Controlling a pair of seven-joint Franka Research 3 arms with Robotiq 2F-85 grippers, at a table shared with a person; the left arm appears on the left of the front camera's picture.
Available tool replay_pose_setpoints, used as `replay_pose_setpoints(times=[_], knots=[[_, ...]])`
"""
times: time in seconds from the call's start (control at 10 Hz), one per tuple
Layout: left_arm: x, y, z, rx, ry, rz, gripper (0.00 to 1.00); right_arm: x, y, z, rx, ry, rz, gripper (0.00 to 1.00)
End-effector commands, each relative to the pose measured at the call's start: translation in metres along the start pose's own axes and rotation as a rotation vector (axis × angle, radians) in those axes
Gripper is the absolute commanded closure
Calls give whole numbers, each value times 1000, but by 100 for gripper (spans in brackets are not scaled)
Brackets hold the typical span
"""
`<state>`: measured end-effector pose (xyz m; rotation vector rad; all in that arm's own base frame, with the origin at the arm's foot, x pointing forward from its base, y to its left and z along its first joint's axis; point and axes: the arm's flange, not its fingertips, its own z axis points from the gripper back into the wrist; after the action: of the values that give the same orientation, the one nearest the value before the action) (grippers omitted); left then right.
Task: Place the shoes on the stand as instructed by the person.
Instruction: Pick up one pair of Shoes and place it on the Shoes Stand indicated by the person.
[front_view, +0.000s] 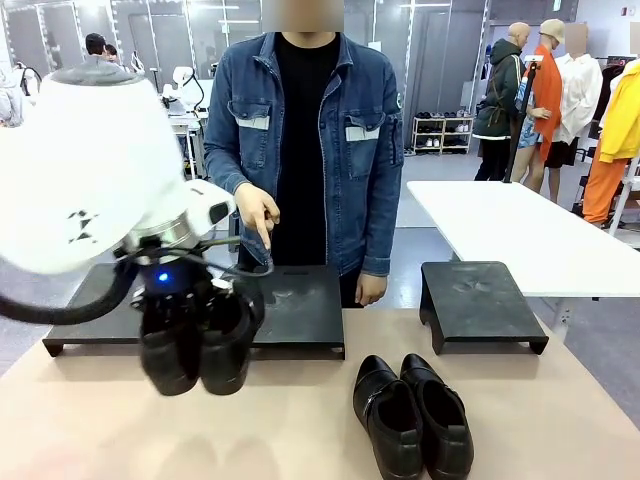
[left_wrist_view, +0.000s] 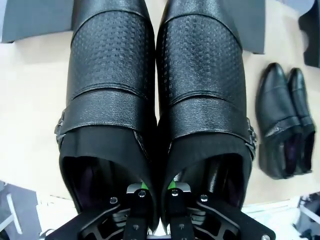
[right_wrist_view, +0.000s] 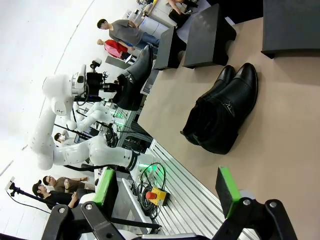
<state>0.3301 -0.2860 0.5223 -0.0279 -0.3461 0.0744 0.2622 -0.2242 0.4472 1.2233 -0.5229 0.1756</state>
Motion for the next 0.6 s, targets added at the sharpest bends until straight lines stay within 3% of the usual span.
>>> replay_pose_setpoints(times=[0.0,0.5], knots=[[34,-40,-4,24,-56,-16,92,-1,1,2,10,-2,14,0],[107,-106,-39,43,-216,-62,92,-1,1,2,10,-2,14,0]])
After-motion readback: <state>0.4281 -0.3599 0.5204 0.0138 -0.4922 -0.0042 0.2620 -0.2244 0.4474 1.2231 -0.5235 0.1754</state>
